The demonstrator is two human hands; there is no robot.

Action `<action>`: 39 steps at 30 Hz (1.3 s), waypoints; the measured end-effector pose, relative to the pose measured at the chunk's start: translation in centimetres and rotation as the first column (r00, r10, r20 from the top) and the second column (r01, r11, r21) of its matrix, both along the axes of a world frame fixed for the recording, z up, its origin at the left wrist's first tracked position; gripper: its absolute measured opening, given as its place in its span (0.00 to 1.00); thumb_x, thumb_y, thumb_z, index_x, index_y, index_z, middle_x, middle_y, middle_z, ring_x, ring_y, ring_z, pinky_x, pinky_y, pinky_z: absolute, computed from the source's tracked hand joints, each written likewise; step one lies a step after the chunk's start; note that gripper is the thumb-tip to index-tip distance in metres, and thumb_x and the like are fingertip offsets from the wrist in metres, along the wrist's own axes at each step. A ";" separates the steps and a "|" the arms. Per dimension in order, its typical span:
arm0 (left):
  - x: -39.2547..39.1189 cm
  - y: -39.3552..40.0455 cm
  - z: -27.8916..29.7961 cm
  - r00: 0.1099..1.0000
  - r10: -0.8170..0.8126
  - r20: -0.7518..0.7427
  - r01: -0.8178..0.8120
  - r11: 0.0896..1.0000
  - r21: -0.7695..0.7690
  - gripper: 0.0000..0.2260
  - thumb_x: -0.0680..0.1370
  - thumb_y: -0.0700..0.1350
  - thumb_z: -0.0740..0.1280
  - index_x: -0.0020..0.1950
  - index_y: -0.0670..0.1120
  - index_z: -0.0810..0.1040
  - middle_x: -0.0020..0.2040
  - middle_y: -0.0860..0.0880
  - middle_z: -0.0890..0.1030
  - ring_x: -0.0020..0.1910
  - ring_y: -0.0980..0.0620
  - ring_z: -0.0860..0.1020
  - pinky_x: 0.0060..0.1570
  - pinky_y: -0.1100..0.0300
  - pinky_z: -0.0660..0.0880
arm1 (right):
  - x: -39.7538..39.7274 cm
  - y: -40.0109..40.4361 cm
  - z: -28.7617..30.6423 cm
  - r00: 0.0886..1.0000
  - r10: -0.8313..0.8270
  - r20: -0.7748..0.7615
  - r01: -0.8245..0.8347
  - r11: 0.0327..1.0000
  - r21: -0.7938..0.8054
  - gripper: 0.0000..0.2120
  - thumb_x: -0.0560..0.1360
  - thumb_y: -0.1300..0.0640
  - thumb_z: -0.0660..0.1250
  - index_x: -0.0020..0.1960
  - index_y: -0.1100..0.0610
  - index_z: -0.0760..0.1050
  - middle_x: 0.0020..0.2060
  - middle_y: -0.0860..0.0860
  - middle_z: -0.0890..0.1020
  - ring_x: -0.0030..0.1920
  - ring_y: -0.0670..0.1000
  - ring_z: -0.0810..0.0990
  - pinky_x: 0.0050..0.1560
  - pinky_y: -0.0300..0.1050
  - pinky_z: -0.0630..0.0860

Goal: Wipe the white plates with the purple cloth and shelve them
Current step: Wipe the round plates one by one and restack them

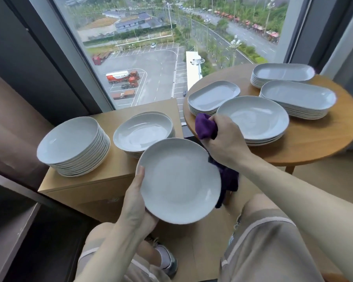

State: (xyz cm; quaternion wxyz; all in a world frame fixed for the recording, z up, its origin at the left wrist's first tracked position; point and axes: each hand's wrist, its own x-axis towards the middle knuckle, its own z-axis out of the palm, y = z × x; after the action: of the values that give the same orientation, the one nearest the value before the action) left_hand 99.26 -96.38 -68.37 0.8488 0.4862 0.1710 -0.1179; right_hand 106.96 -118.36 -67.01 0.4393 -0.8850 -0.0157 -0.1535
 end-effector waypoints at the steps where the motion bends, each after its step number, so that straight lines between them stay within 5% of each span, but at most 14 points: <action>1: 0.3 -0.4 -0.1 1.000 0.018 0.007 -0.018 1.000 -0.009 0.17 0.86 0.56 0.57 0.62 0.57 0.84 0.63 0.44 0.85 0.64 0.39 0.82 0.64 0.39 0.76 | 0.3 -0.7 0.8 0.998 -0.062 -0.004 0.062 0.996 0.061 0.11 0.76 0.55 0.69 0.41 0.51 0.67 0.39 0.49 0.73 0.38 0.49 0.71 0.36 0.37 0.64; 5: 2.1 -2.8 0.5 0.997 0.046 0.058 -0.045 0.999 -0.016 0.21 0.88 0.55 0.54 0.55 0.57 0.88 0.61 0.44 0.85 0.61 0.40 0.83 0.63 0.39 0.77 | 0.7 -3.6 4.6 0.987 -0.160 0.001 0.155 0.954 0.255 0.06 0.76 0.60 0.68 0.45 0.59 0.71 0.35 0.48 0.74 0.30 0.44 0.76 0.27 0.34 0.66; 9: 4.9 -6.2 2.1 0.995 0.092 0.046 -0.094 0.995 0.045 0.19 0.87 0.57 0.55 0.64 0.52 0.81 0.57 0.44 0.87 0.54 0.42 0.86 0.53 0.44 0.81 | 1.2 -6.3 8.1 0.961 -0.250 0.120 0.207 0.935 0.290 0.07 0.74 0.57 0.69 0.48 0.60 0.75 0.36 0.47 0.76 0.36 0.49 0.74 0.34 0.41 0.68; 12: 6.8 -9.0 2.9 0.997 0.068 0.035 -0.069 0.997 0.040 0.20 0.86 0.59 0.55 0.64 0.52 0.81 0.59 0.43 0.86 0.59 0.40 0.84 0.61 0.42 0.79 | 1.2 -8.7 10.2 0.935 -0.321 0.147 0.245 0.889 0.386 0.09 0.74 0.57 0.68 0.39 0.54 0.69 0.31 0.45 0.71 0.29 0.43 0.69 0.30 0.37 0.65; 16: 8.8 -12.9 3.4 1.000 -0.002 0.002 0.002 1.000 0.026 0.21 0.86 0.60 0.55 0.65 0.48 0.81 0.57 0.43 0.87 0.58 0.40 0.84 0.55 0.46 0.81 | 1.1 -11.6 11.4 0.903 -0.404 0.148 0.276 0.808 0.520 0.15 0.74 0.59 0.67 0.34 0.51 0.64 0.28 0.44 0.67 0.26 0.44 0.66 0.28 0.38 0.65; 22: 12.0 -18.0 2.8 0.997 -0.077 0.004 0.076 0.989 0.126 0.20 0.86 0.58 0.55 0.63 0.48 0.80 0.57 0.43 0.87 0.58 0.41 0.84 0.66 0.43 0.76 | 2.0 -13.8 9.6 0.893 -0.441 0.093 0.346 0.803 0.485 0.14 0.74 0.56 0.68 0.34 0.52 0.65 0.28 0.45 0.69 0.27 0.45 0.67 0.28 0.36 0.64; 27: 15.5 -19.4 1.3 0.995 -0.097 0.022 0.089 0.963 0.253 0.18 0.85 0.55 0.59 0.74 0.52 0.72 0.63 0.45 0.84 0.60 0.42 0.84 0.51 0.44 0.85 | 2.7 -14.4 7.9 0.899 -0.436 0.043 0.366 0.801 0.475 0.16 0.75 0.56 0.68 0.34 0.52 0.63 0.22 0.43 0.68 0.23 0.42 0.69 0.24 0.33 0.62; 32: 17.9 -19.8 0.7 0.995 -0.092 0.036 0.051 0.786 0.617 0.15 0.87 0.54 0.57 0.64 0.45 0.73 0.58 0.44 0.82 0.59 0.40 0.82 0.65 0.43 0.78 | 3.1 -14.5 6.1 0.900 -0.431 -0.060 0.412 0.800 0.436 0.12 0.75 0.54 0.69 0.38 0.54 0.68 0.32 0.46 0.73 0.29 0.45 0.71 0.30 0.39 0.64; 36: 18.3 -19.7 0.4 0.984 -0.158 0.083 0.037 0.638 0.769 0.20 0.88 0.52 0.54 0.74 0.43 0.71 0.68 0.39 0.78 0.68 0.38 0.76 0.70 0.45 0.71 | 3.4 -14.4 5.3 0.897 -0.432 -0.090 0.424 0.788 0.447 0.11 0.74 0.53 0.69 0.37 0.53 0.69 0.32 0.47 0.74 0.33 0.49 0.73 0.37 0.44 0.70; 39: 18.4 -19.8 -0.7 0.976 -0.205 0.069 0.074 0.615 0.785 0.19 0.87 0.52 0.54 0.71 0.43 0.75 0.66 0.39 0.79 0.55 0.45 0.76 0.67 0.46 0.73 | 3.5 -14.2 5.3 0.898 -0.430 -0.092 0.422 0.785 0.453 0.11 0.74 0.54 0.69 0.36 0.53 0.69 0.32 0.47 0.75 0.37 0.54 0.76 0.41 0.49 0.75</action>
State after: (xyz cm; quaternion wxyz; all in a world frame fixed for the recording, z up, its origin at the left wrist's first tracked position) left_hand 117.65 -116.22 -69.04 0.5541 0.8240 0.1014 -0.0610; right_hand 110.47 -132.60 -61.70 0.5907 -0.7339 0.2174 -0.2551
